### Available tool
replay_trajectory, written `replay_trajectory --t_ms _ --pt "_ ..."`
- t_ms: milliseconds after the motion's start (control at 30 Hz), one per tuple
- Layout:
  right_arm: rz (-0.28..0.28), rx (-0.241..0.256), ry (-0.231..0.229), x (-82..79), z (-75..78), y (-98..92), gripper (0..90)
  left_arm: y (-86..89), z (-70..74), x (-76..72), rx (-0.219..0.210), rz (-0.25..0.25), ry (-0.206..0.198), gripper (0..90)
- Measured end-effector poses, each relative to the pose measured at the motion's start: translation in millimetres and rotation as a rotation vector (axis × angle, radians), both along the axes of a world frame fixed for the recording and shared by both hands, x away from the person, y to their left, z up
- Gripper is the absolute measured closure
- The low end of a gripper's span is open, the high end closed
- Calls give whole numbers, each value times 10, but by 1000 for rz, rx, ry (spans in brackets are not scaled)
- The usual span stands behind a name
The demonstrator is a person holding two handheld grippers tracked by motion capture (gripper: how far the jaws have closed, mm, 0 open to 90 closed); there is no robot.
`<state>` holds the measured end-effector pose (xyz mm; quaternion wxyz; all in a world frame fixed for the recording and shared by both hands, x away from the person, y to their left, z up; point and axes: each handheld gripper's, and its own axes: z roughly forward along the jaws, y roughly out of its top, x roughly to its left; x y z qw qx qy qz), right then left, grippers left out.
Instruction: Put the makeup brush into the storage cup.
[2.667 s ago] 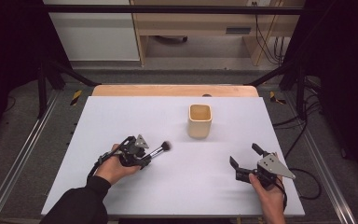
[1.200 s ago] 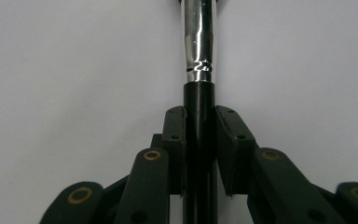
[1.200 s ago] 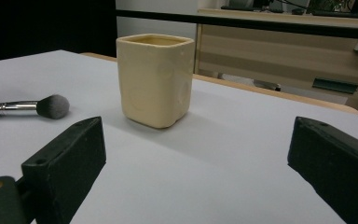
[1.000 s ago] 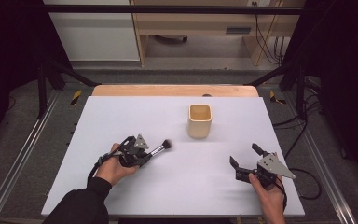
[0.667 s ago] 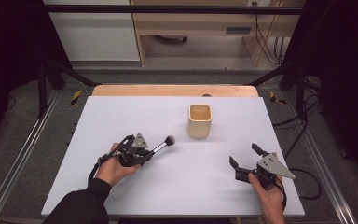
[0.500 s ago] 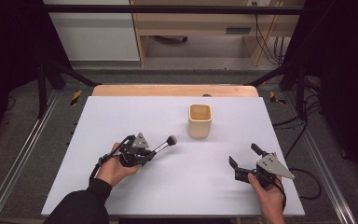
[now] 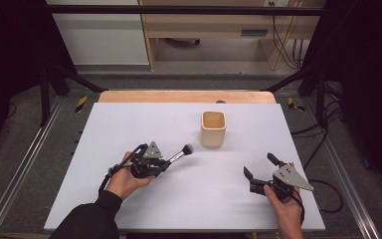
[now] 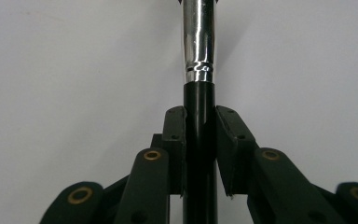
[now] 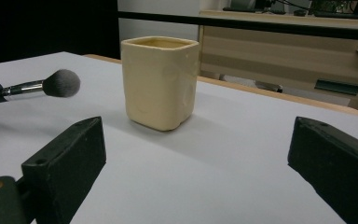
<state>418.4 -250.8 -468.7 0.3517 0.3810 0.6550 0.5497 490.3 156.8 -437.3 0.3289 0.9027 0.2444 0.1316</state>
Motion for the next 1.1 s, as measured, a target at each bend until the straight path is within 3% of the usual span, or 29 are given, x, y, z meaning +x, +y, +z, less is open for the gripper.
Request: replay_trajectory --t_ms 267,500,700,1100 --pt "4 -1 -2 1 2 20 42 -22 20 -13 -13 -11 -12 744" --pt "11 48 20 -2 36 76 37 -33 36 -25 -30 -10 -20 744" --pt "29 83 29 14 91 217 30 -68 59 -32 -41 -19 -26 744" --pt "62 83 66 53 72 563 32 -113 122 -64 -57 -36 -46 744"
